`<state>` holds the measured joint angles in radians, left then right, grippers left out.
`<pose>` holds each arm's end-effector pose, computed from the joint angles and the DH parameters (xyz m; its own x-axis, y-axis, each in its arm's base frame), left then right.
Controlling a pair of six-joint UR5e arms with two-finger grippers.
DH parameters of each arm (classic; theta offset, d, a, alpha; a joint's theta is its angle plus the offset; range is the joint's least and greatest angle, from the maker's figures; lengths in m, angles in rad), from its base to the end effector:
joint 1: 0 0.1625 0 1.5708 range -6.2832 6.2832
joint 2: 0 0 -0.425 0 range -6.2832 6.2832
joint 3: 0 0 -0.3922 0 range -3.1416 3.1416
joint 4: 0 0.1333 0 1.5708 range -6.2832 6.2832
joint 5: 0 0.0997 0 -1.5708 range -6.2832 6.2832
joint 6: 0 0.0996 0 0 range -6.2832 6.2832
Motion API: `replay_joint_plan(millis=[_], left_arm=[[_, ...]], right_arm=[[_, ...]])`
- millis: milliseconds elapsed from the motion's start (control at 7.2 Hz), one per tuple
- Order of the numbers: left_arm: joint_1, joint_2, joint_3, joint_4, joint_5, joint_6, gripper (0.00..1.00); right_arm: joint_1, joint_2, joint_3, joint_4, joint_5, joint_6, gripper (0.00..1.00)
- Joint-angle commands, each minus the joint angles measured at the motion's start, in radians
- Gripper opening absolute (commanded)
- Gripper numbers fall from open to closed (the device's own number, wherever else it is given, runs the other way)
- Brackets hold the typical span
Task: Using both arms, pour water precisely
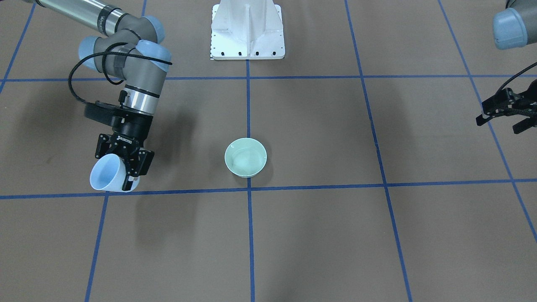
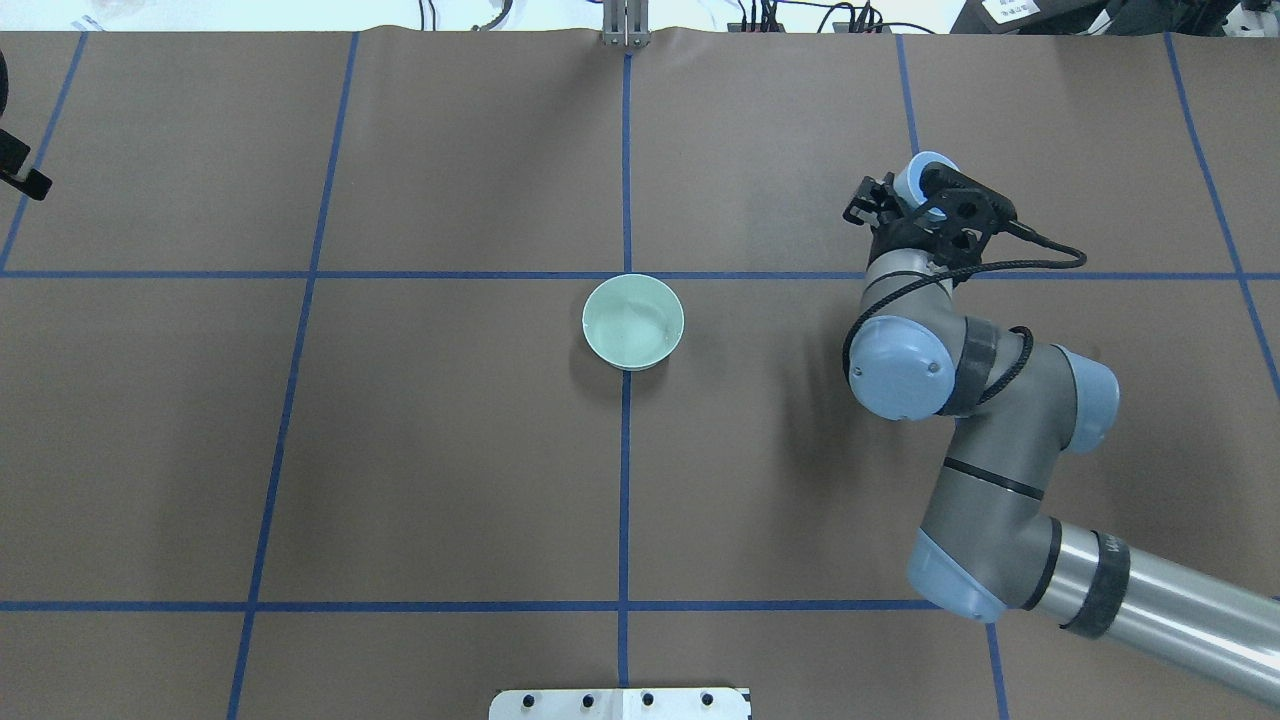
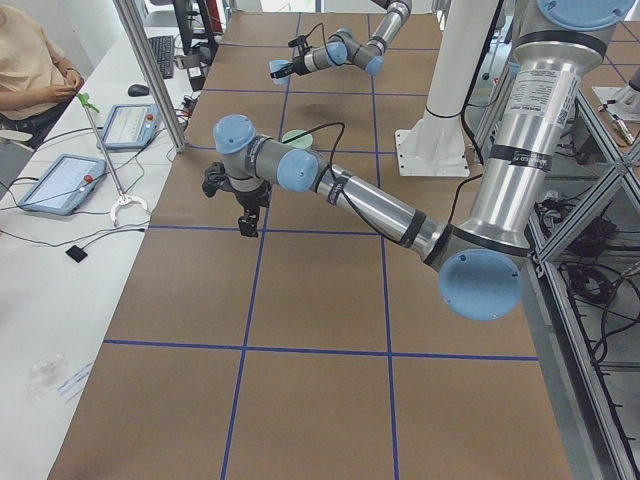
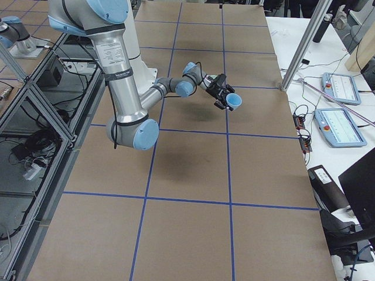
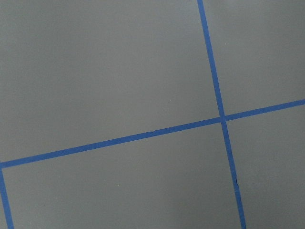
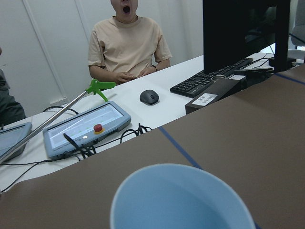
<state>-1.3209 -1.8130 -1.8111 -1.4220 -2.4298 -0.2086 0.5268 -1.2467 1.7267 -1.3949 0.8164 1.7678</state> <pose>0.0836 -0.5616 0.4219 0.6076 0.2036 -0.7677 -0.1102 0.9789 0.1723 -0.4230 -0.4791 0.3810 0.5294 0.4729 0.7043 -0.8474 0.3338 0.4129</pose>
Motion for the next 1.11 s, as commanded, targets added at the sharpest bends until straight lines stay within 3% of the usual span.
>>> replay_joint_plan(millis=[0, 278, 556, 834, 973], left_arm=[[0.0, -0.005, 0.001, 0.0, 0.0, -0.002, 1.0], [0.002, -0.006, -0.001, 0.0, 0.0, -0.002, 1.0], [0.002, -0.008, 0.001, 0.0, -0.001, -0.002, 1.0], [0.002, -0.012, -0.001, 0.0, -0.002, -0.002, 1.0], [0.002, -0.015, 0.002, 0.0, 0.0, -0.002, 1.0]], right_arm=[[0.001, -0.164, 0.02, 0.002, -0.057, 0.007, 0.0], [0.001, -0.294, 0.016, 0.005, -0.066, 0.005, 0.0], [-0.013, -0.344, -0.018, 0.005, -0.1, 0.008, 0.0], [-0.037, -0.336, -0.09, 0.008, -0.105, 0.056, 0.01], [-0.057, -0.326, -0.117, 0.008, -0.106, 0.106, 0.08]])
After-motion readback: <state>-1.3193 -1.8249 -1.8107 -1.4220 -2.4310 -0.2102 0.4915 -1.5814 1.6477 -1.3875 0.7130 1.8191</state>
